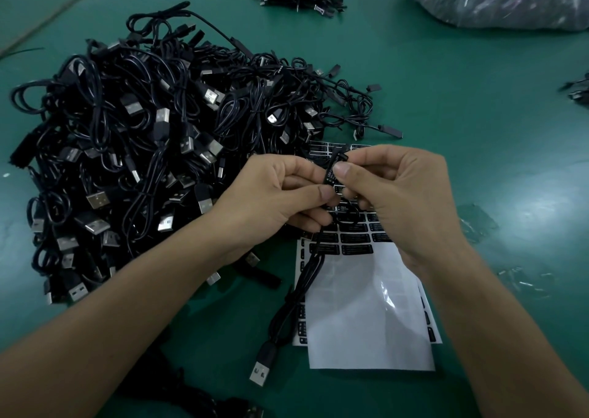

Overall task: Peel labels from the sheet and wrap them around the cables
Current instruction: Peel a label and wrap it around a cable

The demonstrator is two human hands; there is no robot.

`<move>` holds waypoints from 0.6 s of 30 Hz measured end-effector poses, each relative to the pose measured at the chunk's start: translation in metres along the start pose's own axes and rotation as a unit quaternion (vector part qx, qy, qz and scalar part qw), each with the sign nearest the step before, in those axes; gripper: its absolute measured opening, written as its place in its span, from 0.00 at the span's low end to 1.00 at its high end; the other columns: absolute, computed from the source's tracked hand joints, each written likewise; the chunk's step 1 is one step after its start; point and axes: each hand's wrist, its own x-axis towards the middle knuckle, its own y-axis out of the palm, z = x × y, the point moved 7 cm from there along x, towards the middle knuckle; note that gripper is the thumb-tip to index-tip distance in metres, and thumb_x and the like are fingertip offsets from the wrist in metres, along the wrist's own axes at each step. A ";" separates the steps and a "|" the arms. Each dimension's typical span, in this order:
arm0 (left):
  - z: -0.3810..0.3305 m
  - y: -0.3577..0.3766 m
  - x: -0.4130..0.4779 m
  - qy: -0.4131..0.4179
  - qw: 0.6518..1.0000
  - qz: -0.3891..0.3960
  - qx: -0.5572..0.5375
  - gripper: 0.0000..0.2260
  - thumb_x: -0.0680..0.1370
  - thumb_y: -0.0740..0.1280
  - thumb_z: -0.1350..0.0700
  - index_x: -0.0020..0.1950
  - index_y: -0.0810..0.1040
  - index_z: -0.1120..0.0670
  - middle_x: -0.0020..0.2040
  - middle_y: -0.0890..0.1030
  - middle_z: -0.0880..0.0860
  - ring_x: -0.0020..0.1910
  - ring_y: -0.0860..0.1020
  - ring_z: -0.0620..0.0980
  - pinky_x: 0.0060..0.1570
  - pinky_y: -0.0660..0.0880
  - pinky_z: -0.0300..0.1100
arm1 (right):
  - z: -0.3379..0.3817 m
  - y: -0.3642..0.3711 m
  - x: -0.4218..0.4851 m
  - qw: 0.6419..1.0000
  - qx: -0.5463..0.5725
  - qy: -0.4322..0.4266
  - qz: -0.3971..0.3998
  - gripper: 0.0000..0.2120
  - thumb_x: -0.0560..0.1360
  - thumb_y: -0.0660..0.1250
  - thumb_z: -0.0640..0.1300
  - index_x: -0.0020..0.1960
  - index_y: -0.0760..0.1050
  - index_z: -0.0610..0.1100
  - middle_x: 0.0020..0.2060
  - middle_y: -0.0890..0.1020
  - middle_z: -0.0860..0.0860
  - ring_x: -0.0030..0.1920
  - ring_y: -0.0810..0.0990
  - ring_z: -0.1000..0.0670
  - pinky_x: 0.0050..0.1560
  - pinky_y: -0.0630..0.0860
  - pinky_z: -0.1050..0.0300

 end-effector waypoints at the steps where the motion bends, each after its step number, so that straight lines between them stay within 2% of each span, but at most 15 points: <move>1: 0.000 0.000 0.000 0.001 1.000 0.001 -0.001 0.04 0.76 0.72 0.62 0.50 0.81 0.59 0.43 0.86 0.58 0.34 0.84 0.47 0.33 0.80 0.37 | 0.000 0.000 0.000 1.000 -0.002 0.000 -0.001 0.06 0.71 0.77 0.37 0.41 0.82 0.46 0.29 0.83 0.52 0.30 0.80 0.56 0.31 0.74 0.68; 18: 0.002 -0.002 0.001 -0.001 1.000 -0.008 -0.007 0.07 0.74 0.73 0.62 0.51 0.81 0.60 0.40 0.86 0.57 0.32 0.84 0.47 0.32 0.80 0.37 | 0.002 0.000 0.000 1.000 -0.002 0.008 0.010 0.06 0.72 0.77 0.37 0.41 0.82 0.46 0.28 0.83 0.53 0.29 0.79 0.57 0.31 0.74 0.67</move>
